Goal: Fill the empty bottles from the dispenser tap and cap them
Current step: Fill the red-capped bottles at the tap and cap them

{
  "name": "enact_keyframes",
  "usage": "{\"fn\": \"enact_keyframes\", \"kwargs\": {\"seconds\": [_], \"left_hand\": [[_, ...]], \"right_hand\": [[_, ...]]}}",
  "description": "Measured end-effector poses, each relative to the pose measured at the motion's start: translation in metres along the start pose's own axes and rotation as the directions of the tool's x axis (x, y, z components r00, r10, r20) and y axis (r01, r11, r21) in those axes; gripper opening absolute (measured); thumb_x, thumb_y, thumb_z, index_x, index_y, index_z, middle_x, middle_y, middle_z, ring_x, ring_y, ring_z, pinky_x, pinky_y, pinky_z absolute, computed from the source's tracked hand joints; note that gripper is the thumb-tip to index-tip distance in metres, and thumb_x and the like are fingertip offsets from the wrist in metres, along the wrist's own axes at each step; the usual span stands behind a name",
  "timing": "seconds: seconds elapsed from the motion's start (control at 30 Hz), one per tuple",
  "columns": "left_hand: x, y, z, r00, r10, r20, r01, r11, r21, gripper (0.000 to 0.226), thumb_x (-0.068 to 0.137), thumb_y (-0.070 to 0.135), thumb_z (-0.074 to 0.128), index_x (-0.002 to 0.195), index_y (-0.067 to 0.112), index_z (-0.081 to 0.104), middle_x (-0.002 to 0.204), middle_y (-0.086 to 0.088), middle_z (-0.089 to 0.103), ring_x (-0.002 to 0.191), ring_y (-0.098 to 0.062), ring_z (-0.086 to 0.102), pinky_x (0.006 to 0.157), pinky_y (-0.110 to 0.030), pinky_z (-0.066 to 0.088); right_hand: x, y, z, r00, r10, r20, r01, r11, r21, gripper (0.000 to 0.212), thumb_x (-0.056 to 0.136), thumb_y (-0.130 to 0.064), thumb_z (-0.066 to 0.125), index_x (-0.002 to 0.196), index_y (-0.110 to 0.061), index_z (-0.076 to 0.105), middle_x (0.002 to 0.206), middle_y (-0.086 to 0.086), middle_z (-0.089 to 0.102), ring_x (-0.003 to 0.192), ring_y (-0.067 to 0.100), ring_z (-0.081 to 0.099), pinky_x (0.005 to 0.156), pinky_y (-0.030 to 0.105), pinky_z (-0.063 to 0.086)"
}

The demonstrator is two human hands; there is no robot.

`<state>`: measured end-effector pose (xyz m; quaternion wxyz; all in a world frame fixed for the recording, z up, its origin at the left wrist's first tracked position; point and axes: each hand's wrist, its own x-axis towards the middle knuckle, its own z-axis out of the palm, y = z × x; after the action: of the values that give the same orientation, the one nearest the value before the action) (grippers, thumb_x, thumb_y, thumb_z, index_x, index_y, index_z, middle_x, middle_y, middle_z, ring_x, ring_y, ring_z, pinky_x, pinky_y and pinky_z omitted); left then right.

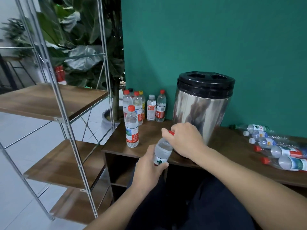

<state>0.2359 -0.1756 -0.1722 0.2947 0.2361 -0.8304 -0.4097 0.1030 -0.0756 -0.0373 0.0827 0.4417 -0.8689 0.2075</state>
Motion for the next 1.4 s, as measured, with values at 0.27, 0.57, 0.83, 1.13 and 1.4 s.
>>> {"fn": "enact_keyframes", "kwargs": {"seconds": [0.27, 0.57, 0.83, 1.13, 1.4], "left_hand": [[0.043, -0.013, -0.009, 0.993, -0.032, -0.113, 0.016, 0.99, -0.14, 0.063, 0.088, 0.03, 0.095, 0.138, 0.044, 0.058, 0.125, 0.027, 0.074, 0.115, 0.006, 0.071, 0.099, -0.034, 0.064], [0.087, -0.037, 0.001, 0.981, -0.107, -0.162, 0.091, 0.99, -0.107, 0.053, 0.096, 0.027, 0.087, 0.135, 0.046, 0.058, 0.119, 0.026, 0.071, 0.112, -0.003, 0.071, 0.091, -0.023, 0.063], [0.082, -0.055, -0.016, 0.996, -0.073, -0.056, 0.062, 0.983, -0.171, 0.066, 0.091, 0.026, 0.093, 0.144, 0.044, 0.057, 0.131, 0.028, 0.07, 0.123, 0.01, 0.065, 0.099, -0.011, 0.055], [0.088, -0.108, -0.057, 0.927, -0.234, -0.294, 0.195, 0.968, -0.157, 0.067, 0.095, 0.042, 0.088, 0.152, 0.036, 0.052, 0.131, 0.024, 0.062, 0.119, 0.005, 0.061, 0.101, -0.023, 0.054], [0.133, -0.119, -0.05, 0.943, -0.227, -0.242, 0.178, 0.962, -0.206, 0.049, 0.1, 0.033, 0.084, 0.145, 0.039, 0.065, 0.129, 0.022, 0.067, 0.115, 0.006, 0.058, 0.096, -0.022, 0.054]], "right_hand": [[0.008, -0.004, 0.044, 1.0, 0.019, 0.002, -0.019, 0.975, 0.222, 0.052, 0.09, -0.076, 0.071, 0.099, -0.03, 0.049, 0.098, -0.011, 0.063, 0.089, 0.013, 0.063, 0.071, 0.036, 0.047], [0.028, 0.008, 0.102, 0.993, 0.047, 0.11, -0.084, 0.929, 0.361, 0.048, 0.098, -0.055, 0.078, 0.136, -0.035, 0.057, 0.135, -0.011, 0.07, 0.117, 0.012, 0.067, 0.099, 0.036, 0.058], [0.049, 0.004, 0.131, 0.987, 0.099, 0.128, -0.143, 0.904, 0.404, 0.046, 0.099, -0.044, 0.081, 0.137, -0.031, 0.059, 0.125, -0.014, 0.069, 0.109, 0.009, 0.064, 0.086, 0.029, 0.05], [0.054, 0.008, 0.174, 0.983, 0.136, 0.123, -0.18, 0.855, 0.487, 0.064, 0.094, -0.042, 0.087, 0.148, -0.039, 0.053, 0.137, -0.017, 0.074, 0.116, 0.006, 0.072, 0.103, 0.039, 0.062], [0.082, 0.009, 0.194, 0.98, 0.173, 0.098, -0.199, 0.874, 0.444, 0.063, 0.099, -0.04, 0.084, 0.154, -0.031, 0.055, 0.146, -0.012, 0.069, 0.132, 0.013, 0.067, 0.109, 0.035, 0.057]]}}
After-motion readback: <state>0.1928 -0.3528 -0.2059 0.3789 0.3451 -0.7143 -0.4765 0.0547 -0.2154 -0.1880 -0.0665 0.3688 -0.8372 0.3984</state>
